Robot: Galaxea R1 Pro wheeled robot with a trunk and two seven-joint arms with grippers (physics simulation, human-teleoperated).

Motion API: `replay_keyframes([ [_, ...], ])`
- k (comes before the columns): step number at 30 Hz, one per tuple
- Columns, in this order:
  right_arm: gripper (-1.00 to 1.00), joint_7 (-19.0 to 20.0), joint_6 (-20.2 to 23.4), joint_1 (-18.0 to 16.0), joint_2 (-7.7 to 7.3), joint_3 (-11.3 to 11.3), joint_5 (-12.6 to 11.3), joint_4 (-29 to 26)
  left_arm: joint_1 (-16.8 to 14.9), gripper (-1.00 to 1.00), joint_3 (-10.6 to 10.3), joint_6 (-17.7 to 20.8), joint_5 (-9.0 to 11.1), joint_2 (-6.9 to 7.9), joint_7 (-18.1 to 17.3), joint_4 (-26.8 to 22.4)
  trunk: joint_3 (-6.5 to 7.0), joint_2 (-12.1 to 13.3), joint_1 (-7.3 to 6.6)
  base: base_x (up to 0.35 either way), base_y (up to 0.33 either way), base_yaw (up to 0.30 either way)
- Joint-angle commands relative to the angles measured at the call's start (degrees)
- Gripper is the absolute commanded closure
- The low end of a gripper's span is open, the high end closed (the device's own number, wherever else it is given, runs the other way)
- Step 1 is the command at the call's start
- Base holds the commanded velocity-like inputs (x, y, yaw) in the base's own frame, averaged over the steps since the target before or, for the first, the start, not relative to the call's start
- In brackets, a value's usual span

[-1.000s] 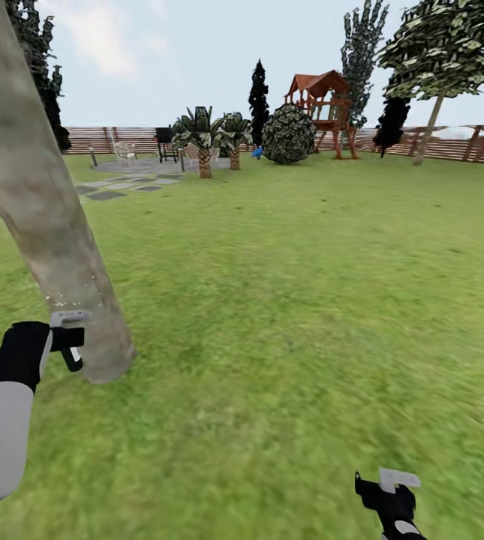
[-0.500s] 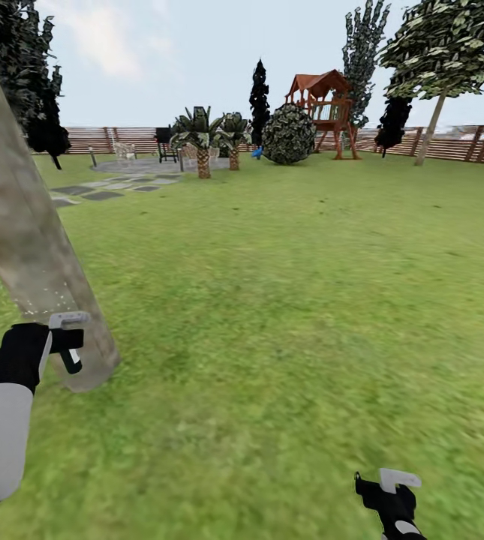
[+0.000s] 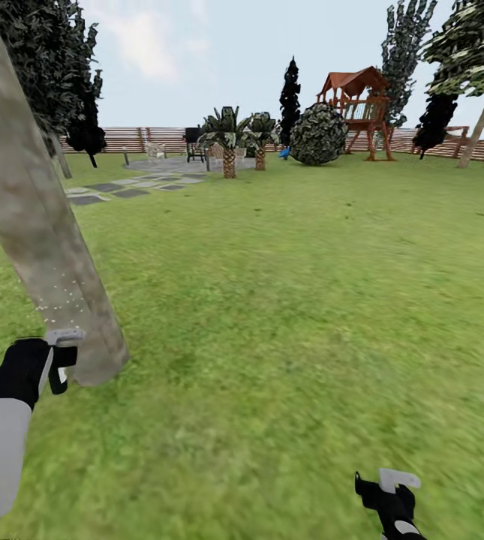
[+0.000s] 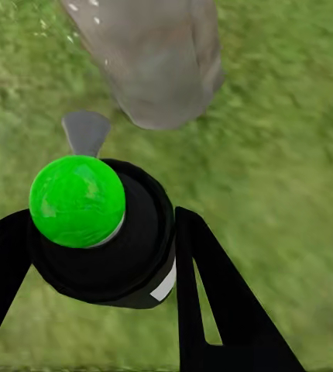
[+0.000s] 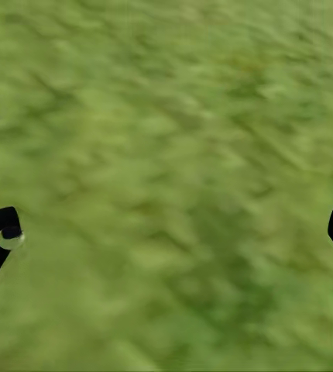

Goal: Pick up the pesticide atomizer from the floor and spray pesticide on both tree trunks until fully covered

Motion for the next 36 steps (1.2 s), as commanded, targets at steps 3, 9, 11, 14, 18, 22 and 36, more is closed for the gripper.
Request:
replay_keyframes([
  [3, -1.00, -0.2, -0.2, 0.0, 0.00, -0.4, 0.6, 0.1, 0.2, 1.00, 0.2, 0.1, -0.6, -0.25, -0.4, 2.3, -0.05, 0.0, 0.01, 0.263, -0.162, 0.215],
  [9, -1.00, -0.2, -0.2, 0.0, -0.09, -0.4, 0.6, 0.1, 0.2, 1.00, 0.3, 0.1, -0.7, -0.22, -0.3, 3.8, -0.05, 0.0, 0.01, 0.314, -0.056, 0.021],
  [11, -1.00, -0.2, -0.2, 0.0, -0.09, -0.4, 0.6, 0.1, 0.2, 1.00, 0.9, 0.1, -0.7, -0.22, -0.3, 4.2, -0.05, 0.0, 0.01, 0.218, -0.145, 0.001],
  [14, -1.00, -0.2, -0.2, 0.0, -0.09, -0.4, 0.6, 0.1, 0.2, 1.00, 4.6, 0.0, -0.7, -0.22, -0.2, 5.4, -0.05, 0.0, 0.01, -0.052, -0.229, 0.000],
  [18, -1.00, -0.2, -0.2, 0.0, -0.01, -0.4, 0.6, 0.1, 0.2, 1.00, 5.7, -0.2, -0.8, -0.28, 3.0, 5.6, -0.05, 0.0, 0.01, -0.087, -0.082, 0.138],
  [22, -1.00, -0.2, -0.2, 0.0, 0.00, -0.4, 0.6, 0.1, 0.9, 1.00, 5.8, -1.4, -0.6, -1.43, 4.7, 5.9, -0.05, 0.0, 0.01, 0.006, -0.011, 0.270],
  [36, -1.00, -0.2, -0.2, 0.0, 0.00, -0.4, 0.6, 0.1, 6.4, 1.00, 7.3, -7.6, -0.8, -3.15, 4.9, 7.6, -0.05, 0.0, 0.01, 0.232, -0.158, 0.028],
])
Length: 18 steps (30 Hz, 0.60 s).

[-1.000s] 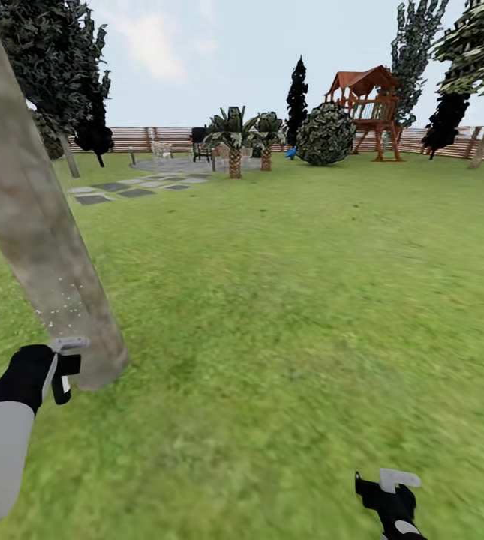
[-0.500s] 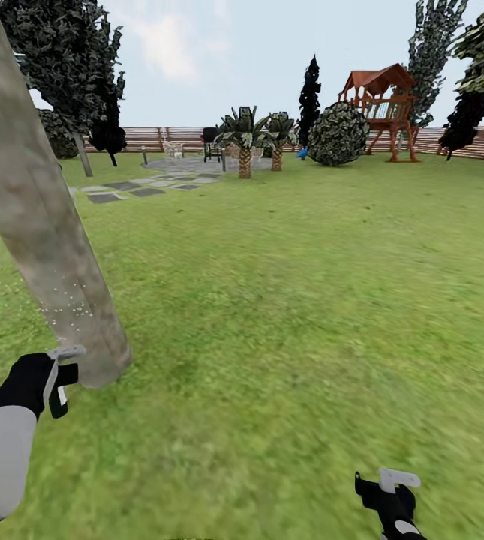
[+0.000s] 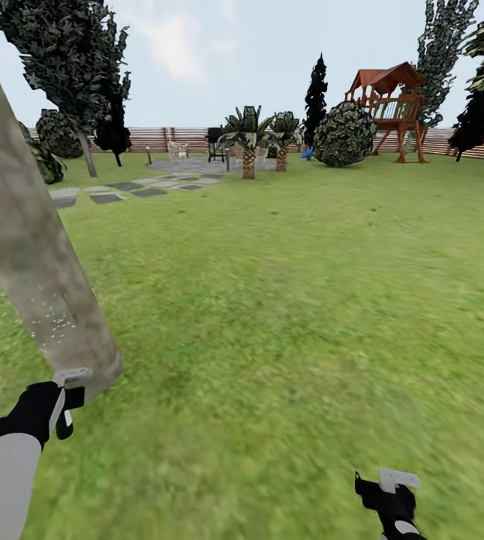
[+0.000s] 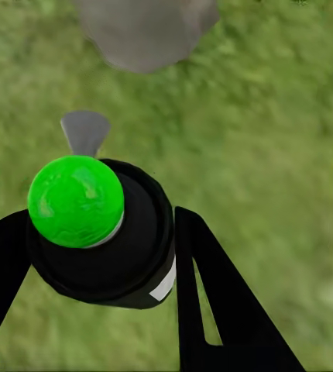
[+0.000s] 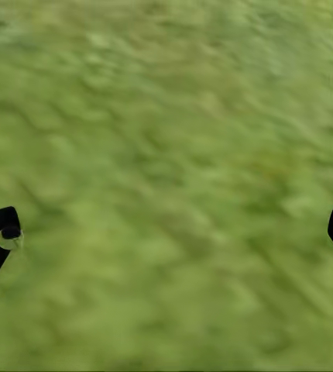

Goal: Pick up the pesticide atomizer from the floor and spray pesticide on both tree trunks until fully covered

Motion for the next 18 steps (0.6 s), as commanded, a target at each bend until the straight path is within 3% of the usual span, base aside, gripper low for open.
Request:
replay_keyframes([
  [1, -1.00, -0.2, -0.2, 0.0, 0.00, -0.3, 0.6, 0.1, 0.0, 1.00, 0.6, 0.2, -0.4, -0.03, -0.3, -0.1, -0.05, 0.0, 0.02, 0.324, -0.028, 0.000],
  [2, -1.00, -0.2, -0.2, 0.0, 0.00, -0.3, 0.6, 0.1, 0.1, 1.00, 1.7, 0.2, -0.3, -0.07, -0.3, -0.1, -0.05, 0.0, 0.02, 0.333, -0.009, 0.000],
  [5, -1.00, -0.2, -0.2, 0.0, 0.00, -0.3, 0.6, 0.1, 0.2, 1.00, 2.4, 0.3, -0.3, -0.12, -0.3, 0.2, -0.05, 0.0, 0.02, 0.336, -0.003, 0.104],
  [14, -1.00, -0.2, -0.2, 0.0, 0.06, -0.3, 0.6, 0.1, 0.2, 1.00, 2.4, 0.4, -0.2, -0.42, -0.5, 0.2, -0.05, 0.0, 0.02, 0.307, -0.077, 0.257],
  [18, -1.00, -0.2, -0.2, 0.0, 0.03, -0.3, 0.6, 0.1, 0.2, 1.00, 2.4, 0.4, -0.2, -0.58, -0.5, 0.1, -0.05, 0.0, 0.02, 0.183, -0.216, 0.059],
])
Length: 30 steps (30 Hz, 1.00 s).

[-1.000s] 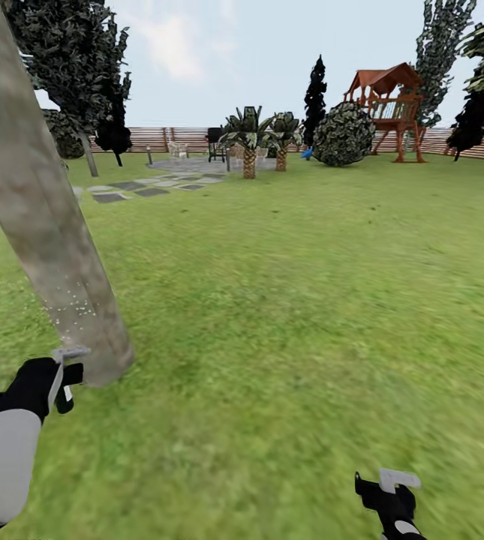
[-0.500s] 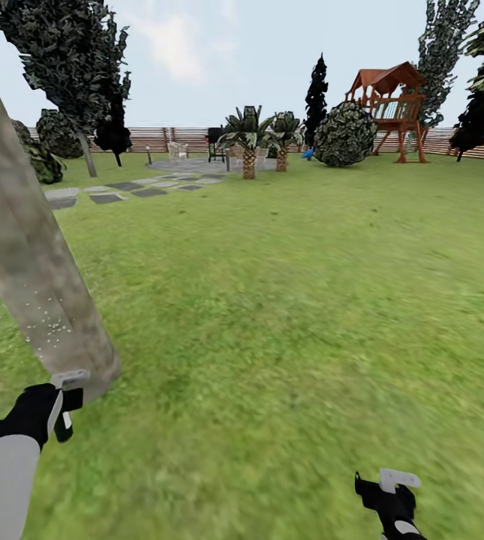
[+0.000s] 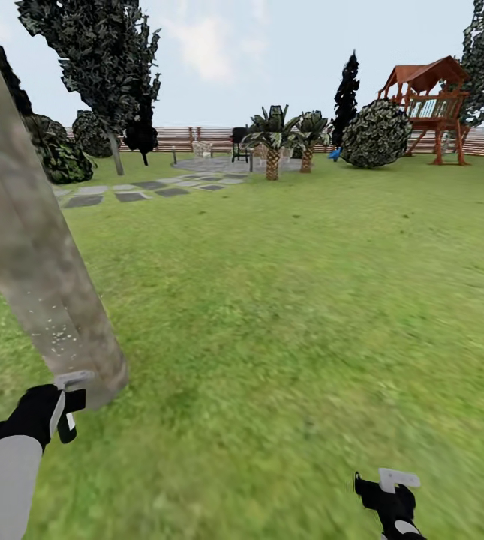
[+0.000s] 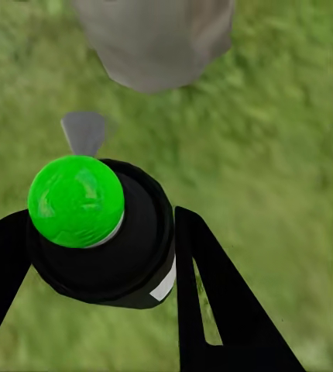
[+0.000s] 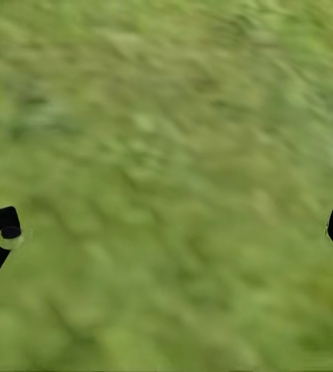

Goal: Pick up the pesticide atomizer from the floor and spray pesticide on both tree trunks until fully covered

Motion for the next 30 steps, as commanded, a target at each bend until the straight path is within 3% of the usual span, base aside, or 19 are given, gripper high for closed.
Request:
replay_keyframes([
  [1, -1.00, -0.2, -0.1, 0.0, 0.00, -0.4, 0.6, 0.1, 0.0, 1.00, 0.3, 0.2, -0.5, -0.04, -0.4, -0.2, -0.05, 0.0, 0.00, 0.101, -0.260, 0.006],
  [8, -1.00, -0.2, -0.1, 0.0, 0.05, -0.3, 0.6, 0.1, 0.0, 1.00, 0.3, 0.2, -0.5, -0.09, -0.6, -0.5, -0.05, 0.0, 0.00, 0.019, -0.274, 0.006],
  [14, -1.00, -0.2, -0.1, 0.0, 0.07, -0.3, 0.6, 0.1, 0.0, 1.00, 0.4, 0.2, -0.5, -0.09, -0.6, -0.6, -0.05, 0.0, 0.00, 0.060, -0.278, 0.233],
  [20, -1.00, -0.2, -0.1, 0.0, 0.07, -0.3, 0.6, 0.1, 0.0, 1.00, 0.4, 0.2, -0.4, -0.26, -0.8, -0.2, -0.05, 0.0, 0.00, 0.166, -0.253, 0.260],
  [30, -1.00, -0.2, -0.1, 0.0, -0.02, -0.3, 0.6, 0.1, 0.0, 1.00, 0.4, 0.2, -0.4, -0.35, -0.8, 0.0, -0.05, 0.0, 0.00, 0.208, -0.215, 0.017],
])
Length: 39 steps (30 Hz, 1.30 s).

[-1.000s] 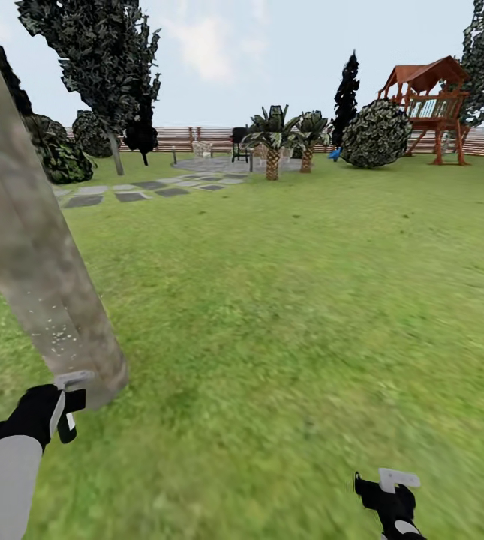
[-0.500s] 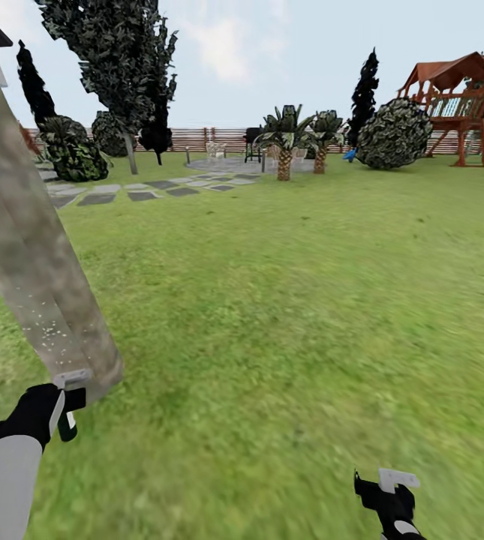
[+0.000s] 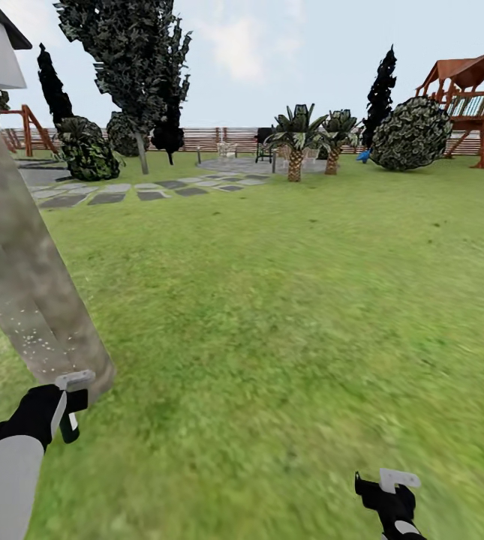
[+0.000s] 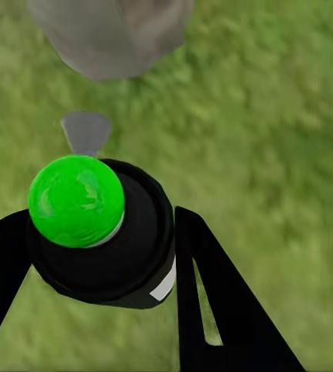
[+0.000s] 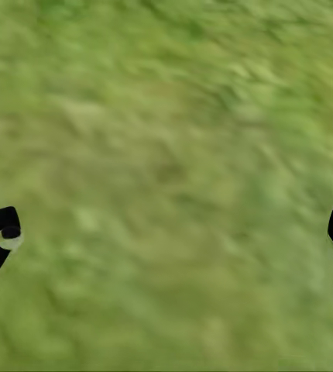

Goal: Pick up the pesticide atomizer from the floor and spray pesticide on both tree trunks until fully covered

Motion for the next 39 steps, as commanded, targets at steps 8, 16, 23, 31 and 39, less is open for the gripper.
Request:
replay_keyframes([
  [8, -1.00, -0.2, -0.1, 0.0, 0.09, -0.3, 0.6, 0.1, -0.1, 1.00, 0.3, 0.2, -0.5, -0.15, -0.3, 0.0, -0.05, 0.0, 0.01, 0.149, -0.245, 0.228],
  [16, -1.00, -0.2, -0.1, 0.0, 0.09, -0.3, 0.6, 0.1, -0.1, 1.00, 0.3, 0.2, -0.5, -0.58, -0.2, 0.0, -0.05, 0.0, 0.01, 0.168, -0.247, 0.273],
  [23, -1.00, -0.2, -0.1, 0.0, 0.09, -0.3, 0.6, 0.1, -0.1, 1.00, 0.3, 0.2, -0.6, -0.93, 0.0, 0.0, -0.05, 0.0, 0.01, 0.186, -0.233, 0.105],
  [31, -1.00, -0.2, -0.1, 0.0, 0.09, -0.3, 0.6, 0.1, -0.1, 1.00, 0.3, 0.2, -0.6, -1.28, 0.2, 0.0, -0.05, 0.0, 0.01, 0.174, -0.232, 0.273],
  [39, -1.00, -0.2, -0.1, 0.0, 0.09, -0.3, 0.6, 0.1, -0.1, 1.00, 0.3, 0.0, -0.7, -1.52, 0.2, 0.0, -0.05, 0.0, 0.01, 0.207, -0.216, 0.278],
])
